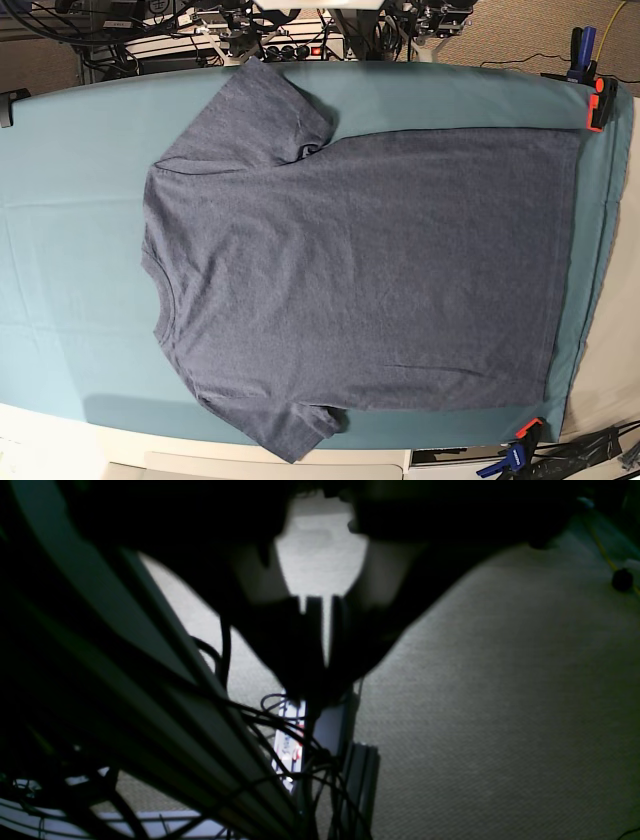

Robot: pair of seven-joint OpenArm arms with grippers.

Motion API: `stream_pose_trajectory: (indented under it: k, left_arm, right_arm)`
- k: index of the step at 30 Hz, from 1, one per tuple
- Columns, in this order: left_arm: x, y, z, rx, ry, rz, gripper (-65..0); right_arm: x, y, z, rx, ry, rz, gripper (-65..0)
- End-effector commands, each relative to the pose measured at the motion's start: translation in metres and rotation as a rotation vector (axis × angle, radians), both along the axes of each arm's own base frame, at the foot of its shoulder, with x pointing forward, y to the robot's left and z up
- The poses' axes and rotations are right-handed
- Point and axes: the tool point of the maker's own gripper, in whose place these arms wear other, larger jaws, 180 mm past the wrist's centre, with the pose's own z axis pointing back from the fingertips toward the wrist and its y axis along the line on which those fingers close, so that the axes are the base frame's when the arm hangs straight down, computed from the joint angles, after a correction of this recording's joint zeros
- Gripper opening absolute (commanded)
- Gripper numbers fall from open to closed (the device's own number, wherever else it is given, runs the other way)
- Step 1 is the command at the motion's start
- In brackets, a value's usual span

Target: Fold the T-shirt properly

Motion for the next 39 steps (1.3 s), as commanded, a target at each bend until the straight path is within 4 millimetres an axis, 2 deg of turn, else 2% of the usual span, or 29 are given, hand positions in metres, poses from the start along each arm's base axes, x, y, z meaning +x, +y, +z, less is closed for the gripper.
stream_pose_trajectory:
  k: [1, 8, 17, 29, 32, 39]
  left_arm:
    - [0.002, -0.003, 0.000, -0.005, -0.008, -0.005, -65.0]
    - [0.002, -0.003, 0.000, -0.004, -0.008, -0.005, -65.0]
    - [0.004, -0.003, 0.001, -0.005, -0.013, -0.005, -65.0]
    - [0.005, -0.003, 0.001, -0.004, -0.016, -0.004, -65.0]
    - [0.000, 0.003, 0.000, 0.004, -0.009, -0.005, -65.0]
    - [-0.024, 0.021, 0.001, 0.032, 0.010, -0.007, -65.0]
  right_arm:
    - [0.009, -0.004, 0.002, -0.007, -0.029, 0.001, -58.6]
    - [0.009, -0.004, 0.002, -0.008, -0.029, 0.001, -58.6]
    - [0.009, -0.015, 0.003, -0.023, -0.029, 0.002, -58.6]
    - [0.009, -0.015, 0.003, -0.024, -0.034, 0.002, -58.6]
    - [0.007, -0.015, 0.003, -0.024, -0.040, 0.003, -58.6]
    - [-0.013, -0.016, 0.003, -0.028, -0.041, 0.006, -58.6]
